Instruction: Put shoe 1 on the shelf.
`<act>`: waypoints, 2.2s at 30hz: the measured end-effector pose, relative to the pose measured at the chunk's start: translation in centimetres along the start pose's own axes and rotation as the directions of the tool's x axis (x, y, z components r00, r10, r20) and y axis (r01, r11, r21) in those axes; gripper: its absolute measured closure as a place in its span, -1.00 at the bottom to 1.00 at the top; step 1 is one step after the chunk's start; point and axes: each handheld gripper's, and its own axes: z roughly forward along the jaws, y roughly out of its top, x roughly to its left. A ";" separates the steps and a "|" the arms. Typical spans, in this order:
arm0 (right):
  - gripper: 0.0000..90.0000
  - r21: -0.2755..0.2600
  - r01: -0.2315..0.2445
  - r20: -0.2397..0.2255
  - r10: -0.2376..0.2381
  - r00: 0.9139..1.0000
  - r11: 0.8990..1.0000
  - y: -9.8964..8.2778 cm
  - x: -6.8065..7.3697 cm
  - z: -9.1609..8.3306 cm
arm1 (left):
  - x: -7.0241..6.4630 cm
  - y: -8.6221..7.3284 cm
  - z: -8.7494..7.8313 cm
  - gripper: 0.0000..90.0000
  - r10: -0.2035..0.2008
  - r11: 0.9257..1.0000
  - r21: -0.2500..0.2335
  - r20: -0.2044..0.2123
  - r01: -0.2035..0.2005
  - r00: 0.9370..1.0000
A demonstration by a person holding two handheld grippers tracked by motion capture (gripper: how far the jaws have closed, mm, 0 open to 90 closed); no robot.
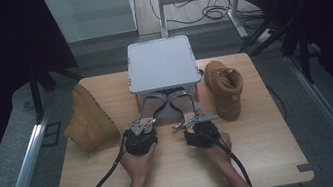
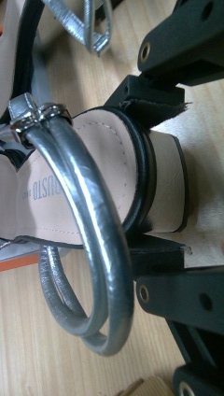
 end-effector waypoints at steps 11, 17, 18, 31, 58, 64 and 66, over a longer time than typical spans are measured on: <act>-0.22 0.011 -0.002 -0.002 0.002 1.000 1.000 0.1 -0.1 -0.1 | -0.5 1.0 1.3 -0.07 -0.020 0.999 -0.036 -0.055 0.018 0.998; -0.22 0.011 -0.008 -0.005 0.009 1.000 1.000 0.1 -0.2 -0.1 | -0.7 1.7 2.1 -0.07 -0.034 0.999 -0.041 -0.079 0.031 0.996; -0.22 0.011 -0.010 -0.004 0.010 1.000 1.000 0.1 -0.2 -0.1 | -0.8 1.9 2.2 -0.07 -0.037 0.999 -0.040 -0.080 0.034 0.996; -0.21 0.017 -0.012 -0.008 0.012 1.000 1.000 0.1 -0.3 -0.1 | -0.5 3.8 3.5 -0.07 -0.085 0.995 -0.056 -0.104 0.080 0.991; -0.21 0.018 -0.018 0.001 0.018 1.000 1.000 0.1 -0.2 -0.2 | -1.0 4.5 5.7 -0.11 -0.072 0.997 -0.024 -0.115 0.070 0.991; -0.20 0.014 -0.020 0.002 0.020 1.000 1.000 0.0 -0.2 -0.2 | -0.9 3.9 4.0 -0.16 -0.050 0.996 -0.079 -0.065 0.045 0.997; -0.20 0.013 -0.023 0.000 0.023 1.000 1.000 0.0 -0.3 -0.2 | -0.7 3.7 3.7 -0.07 -0.047 0.995 -0.087 -0.053 0.042 0.997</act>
